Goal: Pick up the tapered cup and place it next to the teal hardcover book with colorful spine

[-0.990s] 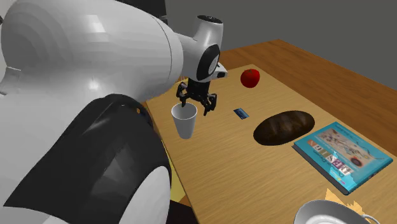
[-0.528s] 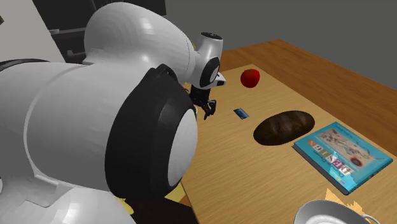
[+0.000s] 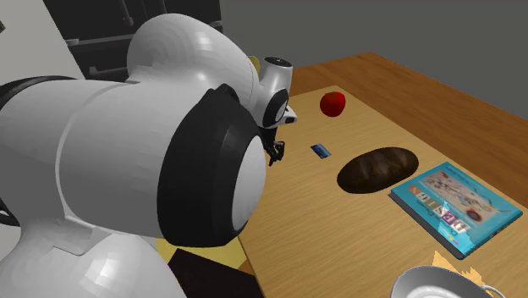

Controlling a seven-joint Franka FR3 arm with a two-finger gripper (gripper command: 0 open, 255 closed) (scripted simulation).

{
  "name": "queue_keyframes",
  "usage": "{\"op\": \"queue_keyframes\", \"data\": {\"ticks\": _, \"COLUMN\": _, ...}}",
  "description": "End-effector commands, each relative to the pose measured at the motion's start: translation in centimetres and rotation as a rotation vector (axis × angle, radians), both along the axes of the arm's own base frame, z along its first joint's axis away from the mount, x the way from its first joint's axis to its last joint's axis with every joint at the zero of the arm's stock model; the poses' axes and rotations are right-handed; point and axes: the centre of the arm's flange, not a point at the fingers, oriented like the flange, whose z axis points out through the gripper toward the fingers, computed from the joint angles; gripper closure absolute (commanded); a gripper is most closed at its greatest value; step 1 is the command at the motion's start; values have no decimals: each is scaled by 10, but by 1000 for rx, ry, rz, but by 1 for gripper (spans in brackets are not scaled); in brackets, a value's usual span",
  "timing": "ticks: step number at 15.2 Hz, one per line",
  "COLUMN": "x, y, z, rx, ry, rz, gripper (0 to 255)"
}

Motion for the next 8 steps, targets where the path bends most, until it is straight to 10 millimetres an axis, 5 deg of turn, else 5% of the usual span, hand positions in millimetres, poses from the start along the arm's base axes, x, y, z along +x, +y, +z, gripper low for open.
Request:
{"op": "queue_keyframes", "data": {"ticks": 1, "x": 0, "y": 0, "z": -1, "rx": 0, "ry": 0, "rz": 0, "gripper": 0}}
{"op": "queue_keyframes", "data": {"ticks": 5, "x": 0, "y": 0, "z": -1, "rx": 0, "ry": 0, "rz": 0, "gripper": 0}}
{"op": "queue_keyframes", "data": {"ticks": 6, "x": 0, "y": 0, "z": -1, "rx": 0, "ry": 0, "rz": 0, "gripper": 255}}
{"op": "queue_keyframes", "data": {"ticks": 8, "x": 0, "y": 0, "z": -1, "rx": 0, "ry": 0, "rz": 0, "gripper": 255}}
